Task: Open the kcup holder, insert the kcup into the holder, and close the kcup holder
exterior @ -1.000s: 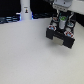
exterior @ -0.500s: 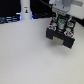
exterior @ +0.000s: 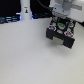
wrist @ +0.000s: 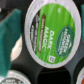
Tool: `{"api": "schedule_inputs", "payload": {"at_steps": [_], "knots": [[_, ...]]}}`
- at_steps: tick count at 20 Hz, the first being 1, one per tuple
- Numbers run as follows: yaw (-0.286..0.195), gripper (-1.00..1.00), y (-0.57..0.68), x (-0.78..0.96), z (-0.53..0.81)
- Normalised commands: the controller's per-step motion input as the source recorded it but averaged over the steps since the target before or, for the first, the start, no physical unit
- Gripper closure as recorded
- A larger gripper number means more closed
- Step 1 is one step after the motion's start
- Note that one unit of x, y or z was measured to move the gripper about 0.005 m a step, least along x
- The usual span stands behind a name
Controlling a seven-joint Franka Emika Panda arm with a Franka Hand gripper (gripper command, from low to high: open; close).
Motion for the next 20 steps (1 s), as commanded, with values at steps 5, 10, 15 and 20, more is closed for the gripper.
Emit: {"api": "schedule_inputs", "payload": {"at_steps": [5,10,15,20], "knots": [[0.063,-1.00,-0.19,0.25,0.45],[0.030,-1.00,-0.48,0.50,0.38],[0.003,-1.00,-0.52,0.70,0.21],[0.002,-1.00,-0.48,0.79,0.12]]}}
